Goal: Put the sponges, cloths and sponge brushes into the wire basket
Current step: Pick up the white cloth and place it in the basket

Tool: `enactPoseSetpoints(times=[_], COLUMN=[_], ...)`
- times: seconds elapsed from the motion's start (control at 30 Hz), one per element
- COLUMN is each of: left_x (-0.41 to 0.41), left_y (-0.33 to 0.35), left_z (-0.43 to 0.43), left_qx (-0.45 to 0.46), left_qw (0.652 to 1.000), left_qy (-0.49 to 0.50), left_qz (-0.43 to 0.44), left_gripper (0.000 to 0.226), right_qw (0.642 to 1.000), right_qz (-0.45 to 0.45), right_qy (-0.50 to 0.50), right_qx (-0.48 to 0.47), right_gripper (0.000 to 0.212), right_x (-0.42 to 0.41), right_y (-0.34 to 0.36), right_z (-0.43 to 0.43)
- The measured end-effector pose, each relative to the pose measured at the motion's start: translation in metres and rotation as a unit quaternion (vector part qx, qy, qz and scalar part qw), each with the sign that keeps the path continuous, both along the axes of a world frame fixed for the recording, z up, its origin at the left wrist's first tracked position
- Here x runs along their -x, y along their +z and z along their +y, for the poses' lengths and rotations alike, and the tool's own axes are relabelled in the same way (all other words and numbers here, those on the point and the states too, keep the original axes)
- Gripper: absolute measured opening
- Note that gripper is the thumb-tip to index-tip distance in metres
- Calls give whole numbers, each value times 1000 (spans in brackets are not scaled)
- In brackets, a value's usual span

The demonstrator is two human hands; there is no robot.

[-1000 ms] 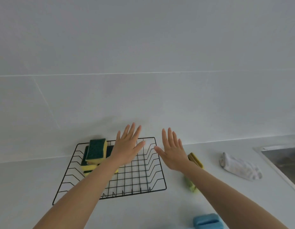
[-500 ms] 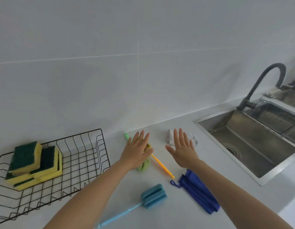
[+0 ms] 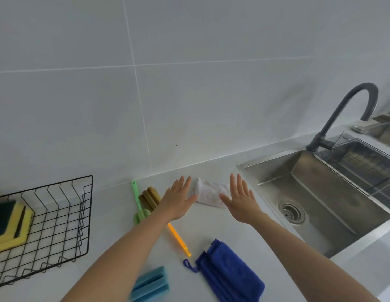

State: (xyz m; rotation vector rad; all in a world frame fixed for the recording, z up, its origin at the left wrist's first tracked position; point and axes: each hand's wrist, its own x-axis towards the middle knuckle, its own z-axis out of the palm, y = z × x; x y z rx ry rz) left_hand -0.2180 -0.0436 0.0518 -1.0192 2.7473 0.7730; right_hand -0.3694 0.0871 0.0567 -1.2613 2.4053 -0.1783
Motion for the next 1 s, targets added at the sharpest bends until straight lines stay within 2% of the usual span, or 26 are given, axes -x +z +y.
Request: enactPoseSetpoints(times=[0.3,0.67,0.83,1.0], left_x=[75,120,128,124], left_y=[-49,-88,-91,-87], left_z=[-29,-38,-39,-43], left_qx=[-59,-41,-39,-85], left_qw=[994,984,980,973], left_qy=[89,161,184,212], left_qz=[-1,-59,-62,-13], left_gripper=[62,61,57,48], right_qw=[998,993,993,994], right_qz=[-51,-101,-104,-100], right_qy=[2,2,17,-34], right_qx=[-37,-67,-51,10], right_gripper=[69,67,67,68], right_x=[63,94,89,90], right_y=[-47,-93,-103,-105], right_z=[-28,-54,-62,-70])
